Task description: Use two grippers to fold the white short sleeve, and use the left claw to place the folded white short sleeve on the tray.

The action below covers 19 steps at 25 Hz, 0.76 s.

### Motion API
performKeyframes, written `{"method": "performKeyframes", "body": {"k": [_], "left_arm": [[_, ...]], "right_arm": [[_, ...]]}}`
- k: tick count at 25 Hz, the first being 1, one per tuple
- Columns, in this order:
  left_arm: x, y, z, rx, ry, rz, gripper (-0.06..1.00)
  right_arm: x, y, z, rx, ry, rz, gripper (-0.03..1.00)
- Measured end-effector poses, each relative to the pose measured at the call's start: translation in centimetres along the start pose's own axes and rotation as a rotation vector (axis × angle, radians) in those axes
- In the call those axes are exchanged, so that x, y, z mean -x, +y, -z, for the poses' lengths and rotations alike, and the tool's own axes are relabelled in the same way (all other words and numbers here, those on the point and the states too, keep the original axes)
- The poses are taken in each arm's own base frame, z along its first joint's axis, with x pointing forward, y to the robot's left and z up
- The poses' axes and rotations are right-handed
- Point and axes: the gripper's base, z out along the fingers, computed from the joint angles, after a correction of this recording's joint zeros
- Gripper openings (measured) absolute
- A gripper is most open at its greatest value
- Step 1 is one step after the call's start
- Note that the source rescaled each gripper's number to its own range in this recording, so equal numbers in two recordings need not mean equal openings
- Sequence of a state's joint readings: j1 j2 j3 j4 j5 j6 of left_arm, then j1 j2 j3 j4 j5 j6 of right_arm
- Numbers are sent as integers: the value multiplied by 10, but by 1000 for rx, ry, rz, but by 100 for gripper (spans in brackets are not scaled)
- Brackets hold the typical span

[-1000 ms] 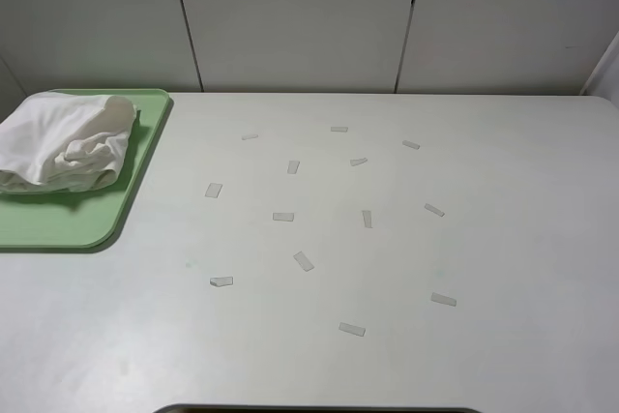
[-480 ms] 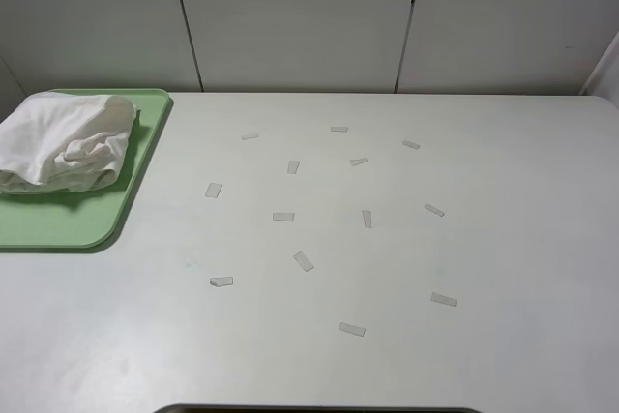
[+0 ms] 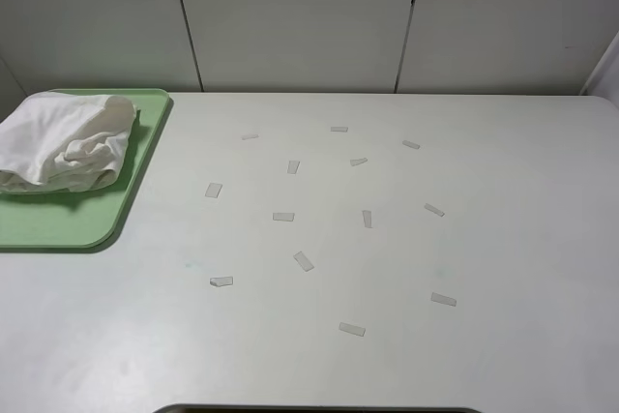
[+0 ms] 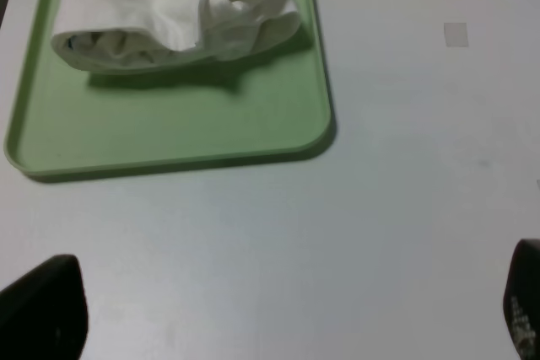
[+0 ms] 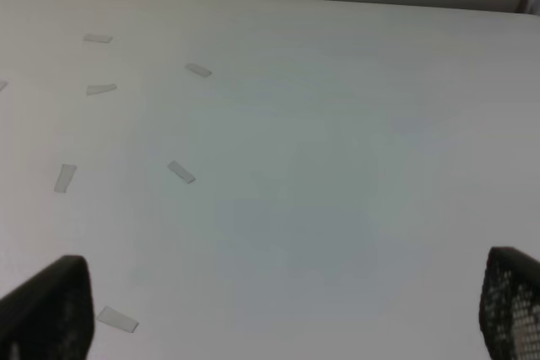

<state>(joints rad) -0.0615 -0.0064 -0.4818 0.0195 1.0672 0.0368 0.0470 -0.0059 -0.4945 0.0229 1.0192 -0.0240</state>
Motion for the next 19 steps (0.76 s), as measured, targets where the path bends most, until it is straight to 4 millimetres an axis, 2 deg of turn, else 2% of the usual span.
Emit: {"method": "performKeyframes", "body": {"k": [19], "left_arm": [[0, 0, 0, 0, 0, 0, 98]], "right_arm": [[0, 0, 0, 0, 0, 0, 100]]}}
